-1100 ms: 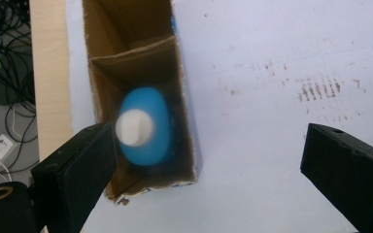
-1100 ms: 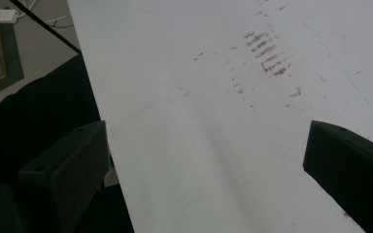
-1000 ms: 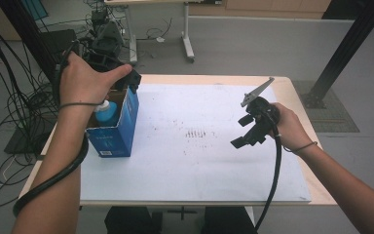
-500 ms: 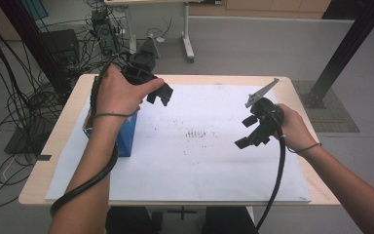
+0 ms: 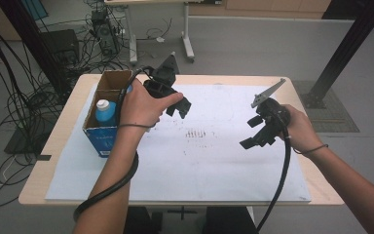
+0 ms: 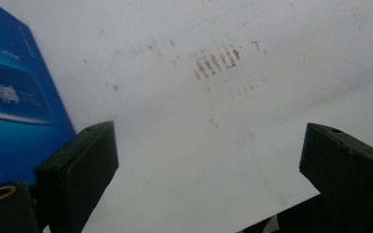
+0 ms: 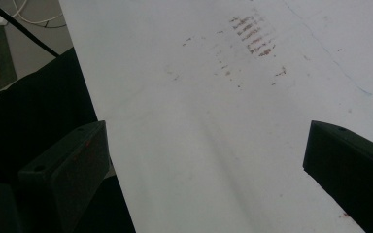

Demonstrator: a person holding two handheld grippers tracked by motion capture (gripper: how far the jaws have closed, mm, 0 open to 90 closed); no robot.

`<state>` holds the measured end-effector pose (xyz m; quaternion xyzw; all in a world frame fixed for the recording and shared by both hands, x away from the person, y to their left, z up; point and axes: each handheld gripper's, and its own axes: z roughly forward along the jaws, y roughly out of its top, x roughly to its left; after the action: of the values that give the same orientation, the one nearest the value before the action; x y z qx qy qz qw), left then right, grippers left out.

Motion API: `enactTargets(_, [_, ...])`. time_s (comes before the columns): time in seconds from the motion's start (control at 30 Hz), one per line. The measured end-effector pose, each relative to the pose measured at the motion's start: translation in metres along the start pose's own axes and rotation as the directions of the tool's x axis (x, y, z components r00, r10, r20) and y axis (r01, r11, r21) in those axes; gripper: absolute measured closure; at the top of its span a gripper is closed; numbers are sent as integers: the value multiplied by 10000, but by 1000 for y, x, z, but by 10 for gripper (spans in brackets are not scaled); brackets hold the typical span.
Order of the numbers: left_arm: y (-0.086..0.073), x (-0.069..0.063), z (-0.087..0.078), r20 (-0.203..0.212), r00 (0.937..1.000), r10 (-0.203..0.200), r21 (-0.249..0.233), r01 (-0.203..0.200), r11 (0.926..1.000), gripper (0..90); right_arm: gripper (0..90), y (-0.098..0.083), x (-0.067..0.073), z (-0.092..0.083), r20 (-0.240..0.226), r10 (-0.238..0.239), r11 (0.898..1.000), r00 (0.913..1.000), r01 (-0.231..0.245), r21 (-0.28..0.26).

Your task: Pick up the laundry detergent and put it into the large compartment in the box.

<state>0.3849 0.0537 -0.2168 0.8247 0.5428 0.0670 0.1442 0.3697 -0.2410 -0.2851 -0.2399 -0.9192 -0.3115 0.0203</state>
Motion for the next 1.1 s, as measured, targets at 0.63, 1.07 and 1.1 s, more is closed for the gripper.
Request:
enactTargets(0.63, [-10, -22, 69, 851, 9960, 269, 715, -330, 9969, 79, 29, 1, -1, 0, 31, 23, 10000, 10000, -23, 49])
enactTargets(1.07, [-13, -25, 82, 920, 9956, 183, 869, -263, 9959, 80, 29, -1, 0, -2, 83, 49, 10000, 10000, -49, 4])
enactTargets(1.1, [-14, -24, 82, 922, 9956, 161, 884, -243, 9958, 80, 29, -1, 1, -2, 72, 74, 10000, 9999, -74, -19])
